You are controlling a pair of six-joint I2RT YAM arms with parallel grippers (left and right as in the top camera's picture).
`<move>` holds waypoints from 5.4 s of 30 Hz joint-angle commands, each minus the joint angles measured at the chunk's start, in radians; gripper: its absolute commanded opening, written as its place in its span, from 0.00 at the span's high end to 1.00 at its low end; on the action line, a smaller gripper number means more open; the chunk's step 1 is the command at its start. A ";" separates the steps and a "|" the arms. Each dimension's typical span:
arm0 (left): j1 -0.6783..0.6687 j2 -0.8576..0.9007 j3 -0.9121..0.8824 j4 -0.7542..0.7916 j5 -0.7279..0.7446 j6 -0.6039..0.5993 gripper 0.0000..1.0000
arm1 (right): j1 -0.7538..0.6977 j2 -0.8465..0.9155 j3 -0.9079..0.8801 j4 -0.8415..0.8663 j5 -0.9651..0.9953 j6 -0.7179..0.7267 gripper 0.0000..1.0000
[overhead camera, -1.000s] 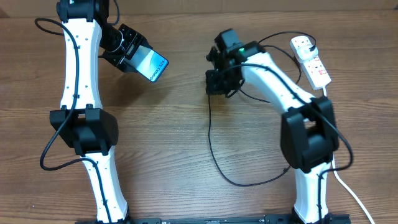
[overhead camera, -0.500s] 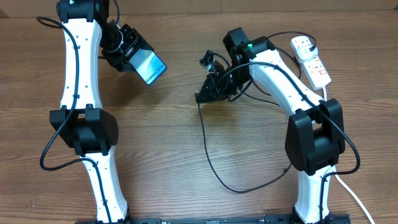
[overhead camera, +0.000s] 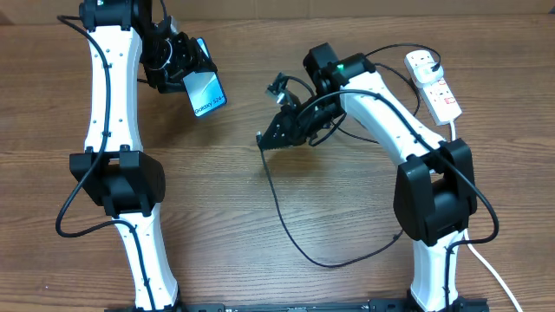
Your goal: Plug charger to phone and switch on socket
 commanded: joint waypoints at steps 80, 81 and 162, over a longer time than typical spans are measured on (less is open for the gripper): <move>-0.121 -0.015 0.028 0.010 0.050 -0.681 0.96 | -0.060 0.016 0.127 0.171 0.642 0.594 0.58; -0.121 -0.015 0.028 0.009 0.083 -0.690 0.96 | -0.068 0.016 0.147 0.156 0.629 0.595 0.58; -0.062 -0.010 -0.058 -0.086 0.085 -1.005 0.96 | -0.027 -0.080 0.280 0.267 0.510 0.601 0.59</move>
